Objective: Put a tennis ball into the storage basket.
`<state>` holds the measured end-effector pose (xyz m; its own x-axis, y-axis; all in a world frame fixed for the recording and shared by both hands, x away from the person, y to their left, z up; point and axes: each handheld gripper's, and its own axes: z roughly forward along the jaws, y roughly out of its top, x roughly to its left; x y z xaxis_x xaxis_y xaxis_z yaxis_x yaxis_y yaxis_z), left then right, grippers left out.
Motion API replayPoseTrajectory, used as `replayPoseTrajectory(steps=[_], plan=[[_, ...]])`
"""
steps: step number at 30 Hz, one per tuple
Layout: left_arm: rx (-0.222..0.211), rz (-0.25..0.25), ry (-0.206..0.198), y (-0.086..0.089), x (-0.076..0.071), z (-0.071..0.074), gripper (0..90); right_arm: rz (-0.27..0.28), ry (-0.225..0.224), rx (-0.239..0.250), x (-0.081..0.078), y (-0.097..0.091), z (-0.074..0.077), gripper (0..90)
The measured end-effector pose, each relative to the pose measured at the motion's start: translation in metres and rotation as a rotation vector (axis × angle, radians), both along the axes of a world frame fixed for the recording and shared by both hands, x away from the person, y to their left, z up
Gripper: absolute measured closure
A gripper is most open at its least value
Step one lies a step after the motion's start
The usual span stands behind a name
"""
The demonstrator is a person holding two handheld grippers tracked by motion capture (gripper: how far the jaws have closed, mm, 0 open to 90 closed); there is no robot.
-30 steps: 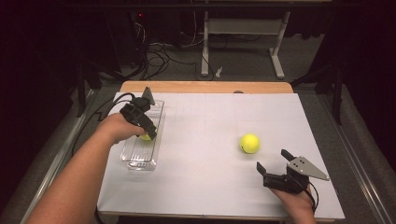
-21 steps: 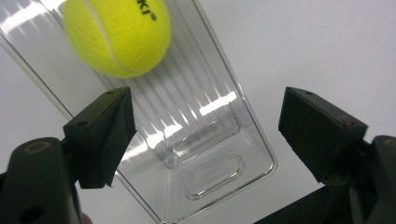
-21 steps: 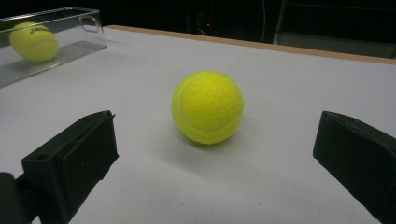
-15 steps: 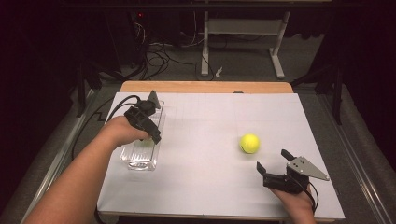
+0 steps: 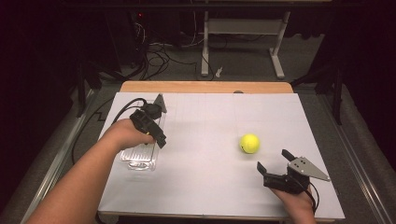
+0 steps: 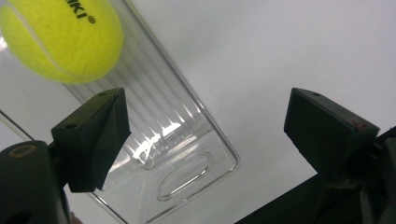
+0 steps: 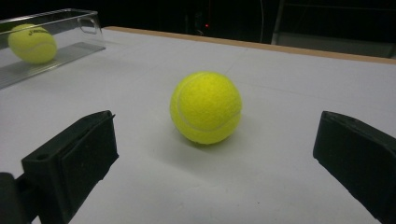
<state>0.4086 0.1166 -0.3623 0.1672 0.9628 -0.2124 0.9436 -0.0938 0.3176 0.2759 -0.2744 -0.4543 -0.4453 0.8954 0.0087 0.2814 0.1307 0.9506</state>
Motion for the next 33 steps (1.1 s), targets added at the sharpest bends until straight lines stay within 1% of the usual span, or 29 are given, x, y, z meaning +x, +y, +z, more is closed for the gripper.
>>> replayPoseTrajectory(steps=[5, 7, 11, 18, 24, 27, 30, 33], plan=[[-0.001, -0.021, 0.001, -0.005, -0.003, 0.001, 13.9, 0.0, -0.002, 0.0, 0.0, 0.0, 0.0, 0.2], [0.009, -0.034, 0.003, -0.008, -0.005, -0.001, 13.4, 0.0, -0.001, 0.0, 0.0, 0.0, 0.0, 0.2], [0.011, -0.051, -0.003, -0.013, -0.008, -0.001, 11.1, 0.001, 0.001, 0.0, 0.0, 0.001, 0.0, 0.2], [0.002, -0.081, -0.009, -0.025, -0.014, 0.001, 5.8, -0.002, 0.005, -0.002, 0.0, 0.002, -0.001, 0.2], [0.018, -0.128, -0.004, -0.038, -0.021, -0.001, 1.1, -0.003, 0.004, -0.001, 0.0, 0.001, -0.001, 0.2], [0.013, -0.133, -0.014, -0.043, -0.023, 0.0, 0.6, -0.003, 0.003, -0.002, -0.001, 0.002, 0.0, 0.2], [0.013, -0.145, -0.01, -0.047, -0.024, 0.001, 0.6, -0.004, -0.001, -0.001, -0.001, 0.002, 0.0, 0.2], [0.001, -0.146, -0.017, -0.05, -0.025, 0.002, 0.6, -0.004, 0.0, -0.001, -0.001, 0.001, 0.0, 0.2]])
